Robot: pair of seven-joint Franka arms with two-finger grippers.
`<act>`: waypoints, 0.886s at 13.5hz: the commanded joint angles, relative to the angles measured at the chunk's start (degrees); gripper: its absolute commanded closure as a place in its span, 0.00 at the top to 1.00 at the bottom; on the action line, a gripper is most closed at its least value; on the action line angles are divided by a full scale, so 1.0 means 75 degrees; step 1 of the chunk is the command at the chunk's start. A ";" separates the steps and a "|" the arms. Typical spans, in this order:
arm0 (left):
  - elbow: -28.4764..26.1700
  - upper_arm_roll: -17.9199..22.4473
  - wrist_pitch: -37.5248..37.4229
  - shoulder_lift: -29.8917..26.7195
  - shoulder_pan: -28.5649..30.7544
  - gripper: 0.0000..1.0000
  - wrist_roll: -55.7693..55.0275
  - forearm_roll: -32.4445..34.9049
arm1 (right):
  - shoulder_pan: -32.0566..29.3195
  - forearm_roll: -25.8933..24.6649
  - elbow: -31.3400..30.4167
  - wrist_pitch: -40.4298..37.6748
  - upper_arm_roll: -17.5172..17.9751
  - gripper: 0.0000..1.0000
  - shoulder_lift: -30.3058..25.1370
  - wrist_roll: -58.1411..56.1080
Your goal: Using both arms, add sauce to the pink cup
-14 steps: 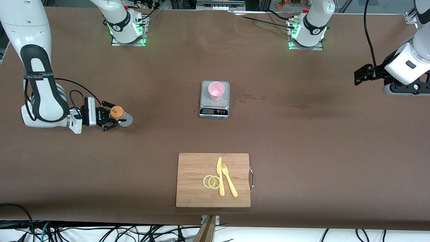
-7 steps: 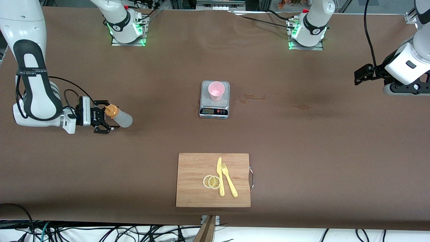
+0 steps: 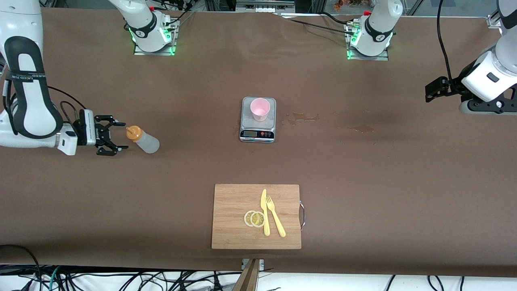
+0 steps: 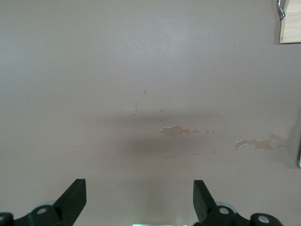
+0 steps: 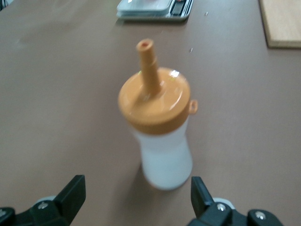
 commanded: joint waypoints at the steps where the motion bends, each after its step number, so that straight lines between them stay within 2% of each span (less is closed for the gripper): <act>1: 0.0197 -0.0028 -0.0186 0.0039 0.0026 1.00 0.0029 0.0007 | -0.0095 -0.0748 0.0012 -0.0141 0.0034 0.99 -0.0682 0.0207; 4: 0.0209 -0.0039 -0.0186 0.0051 0.0026 1.00 0.0017 0.0007 | -0.0095 -0.1639 0.0071 -0.0176 0.0104 0.99 -0.1432 0.1143; 8: 0.0209 -0.0028 -0.0186 0.0039 0.0026 1.00 0.0029 0.0007 | -0.0095 -0.2974 0.0363 -0.0282 0.0572 1.00 -0.2206 0.3215; 12: 0.0209 -0.0040 -0.0186 0.0039 0.0026 1.00 0.0029 0.0007 | -0.0095 -0.3714 0.0598 -0.0317 0.0935 0.99 -0.2955 0.5662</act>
